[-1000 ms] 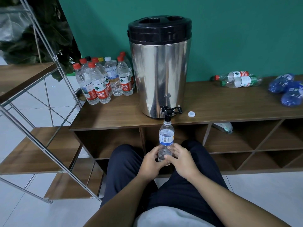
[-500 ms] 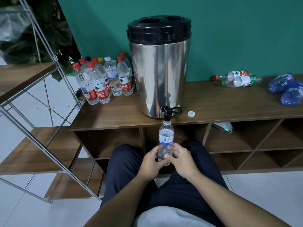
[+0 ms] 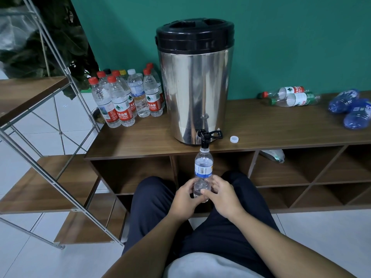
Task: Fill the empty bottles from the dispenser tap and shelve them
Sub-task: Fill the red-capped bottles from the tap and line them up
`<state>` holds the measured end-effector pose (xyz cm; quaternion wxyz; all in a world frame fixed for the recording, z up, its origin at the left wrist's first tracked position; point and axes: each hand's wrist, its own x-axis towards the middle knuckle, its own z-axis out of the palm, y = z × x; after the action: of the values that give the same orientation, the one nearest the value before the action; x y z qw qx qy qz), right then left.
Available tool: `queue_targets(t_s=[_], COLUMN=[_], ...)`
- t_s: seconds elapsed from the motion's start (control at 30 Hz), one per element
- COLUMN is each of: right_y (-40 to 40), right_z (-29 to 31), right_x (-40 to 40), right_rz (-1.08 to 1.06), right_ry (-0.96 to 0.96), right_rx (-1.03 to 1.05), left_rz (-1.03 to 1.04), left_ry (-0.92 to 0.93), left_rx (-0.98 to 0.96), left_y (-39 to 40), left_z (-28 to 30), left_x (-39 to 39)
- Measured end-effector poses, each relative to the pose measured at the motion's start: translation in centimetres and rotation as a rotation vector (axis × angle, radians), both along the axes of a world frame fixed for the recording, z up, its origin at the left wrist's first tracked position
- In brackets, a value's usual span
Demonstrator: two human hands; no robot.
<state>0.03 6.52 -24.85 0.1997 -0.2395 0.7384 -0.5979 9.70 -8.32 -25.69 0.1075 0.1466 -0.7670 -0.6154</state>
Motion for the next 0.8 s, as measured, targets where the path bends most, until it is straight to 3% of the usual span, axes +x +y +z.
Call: queue_targets(t_s=[0.8], right_y=[0.11], right_z=[-0.10], right_x=[-0.09], right_rz=[0.008], right_ry=[0.009], right_rx=[0.024], left_rz=[-0.001], left_ry=[-0.003], left_rx=[0.007], left_y=[0.13], left_z=[0.14], left_x=[0.07])
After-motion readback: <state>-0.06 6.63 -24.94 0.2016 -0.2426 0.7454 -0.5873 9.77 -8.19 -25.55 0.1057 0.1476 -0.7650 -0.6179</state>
